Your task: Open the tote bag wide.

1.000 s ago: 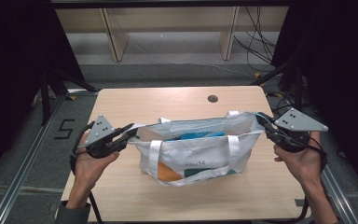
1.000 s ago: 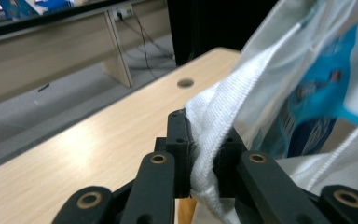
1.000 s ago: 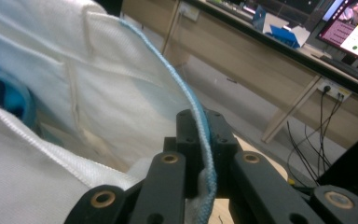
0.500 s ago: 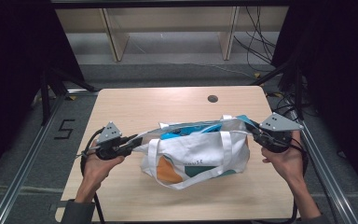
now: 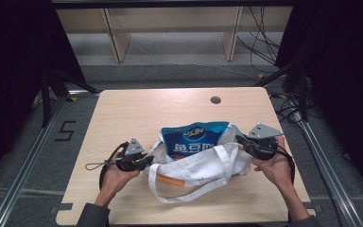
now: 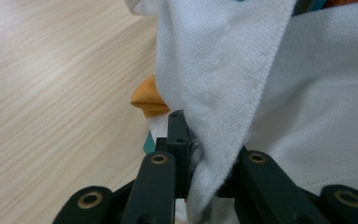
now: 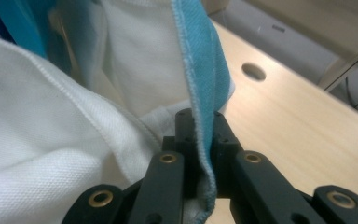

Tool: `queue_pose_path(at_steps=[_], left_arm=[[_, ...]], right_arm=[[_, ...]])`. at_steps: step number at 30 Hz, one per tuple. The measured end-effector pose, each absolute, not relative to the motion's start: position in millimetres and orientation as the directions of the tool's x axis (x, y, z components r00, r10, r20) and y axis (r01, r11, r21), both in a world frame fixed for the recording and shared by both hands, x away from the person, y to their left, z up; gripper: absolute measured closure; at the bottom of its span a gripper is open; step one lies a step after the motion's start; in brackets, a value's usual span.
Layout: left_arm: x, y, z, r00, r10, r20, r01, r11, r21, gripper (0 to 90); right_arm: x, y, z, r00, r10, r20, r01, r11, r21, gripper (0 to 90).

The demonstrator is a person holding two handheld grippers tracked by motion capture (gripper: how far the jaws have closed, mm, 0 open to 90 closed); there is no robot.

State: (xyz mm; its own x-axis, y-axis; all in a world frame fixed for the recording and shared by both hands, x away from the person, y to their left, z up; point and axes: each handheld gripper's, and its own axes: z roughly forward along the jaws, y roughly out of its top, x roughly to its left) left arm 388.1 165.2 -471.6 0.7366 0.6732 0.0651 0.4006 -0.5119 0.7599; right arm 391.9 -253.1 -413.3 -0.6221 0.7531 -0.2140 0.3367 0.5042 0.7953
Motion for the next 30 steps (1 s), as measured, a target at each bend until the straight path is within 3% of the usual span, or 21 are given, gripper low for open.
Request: queue_pose_path(at_steps=[13,17,21,24,30], left_arm=[[396.8,155.0,-488.0,0.733,0.675,0.086,0.424,-0.552,0.718,81.3],[400.2,155.2,-493.4,0.732,0.676,0.089,0.428,-0.557,0.711,81.4],[404.9,155.1,-500.1,0.717,0.694,0.069,0.446,-0.532,0.720,81.3],[408.7,151.6,-504.5,0.716,0.688,0.121,0.428,-0.569,0.702,81.2],[407.6,150.8,-500.4,0.689,0.721,0.075,0.477,-0.530,0.702,79.9]], right_arm=[[391.6,-270.6,-458.8,-0.627,0.744,-0.231,0.409,0.567,0.715,85.5],[392.5,-269.9,-478.3,-0.634,0.749,-0.191,0.467,0.568,0.678,85.7],[395.8,-270.4,-488.3,-0.633,0.753,-0.177,0.479,0.562,0.674,85.7],[401.6,-272.4,-495.5,-0.626,0.765,-0.151,0.493,0.538,0.684,85.7],[408.8,-272.7,-497.3,-0.620,0.773,-0.136,0.500,0.523,0.690,85.4]])
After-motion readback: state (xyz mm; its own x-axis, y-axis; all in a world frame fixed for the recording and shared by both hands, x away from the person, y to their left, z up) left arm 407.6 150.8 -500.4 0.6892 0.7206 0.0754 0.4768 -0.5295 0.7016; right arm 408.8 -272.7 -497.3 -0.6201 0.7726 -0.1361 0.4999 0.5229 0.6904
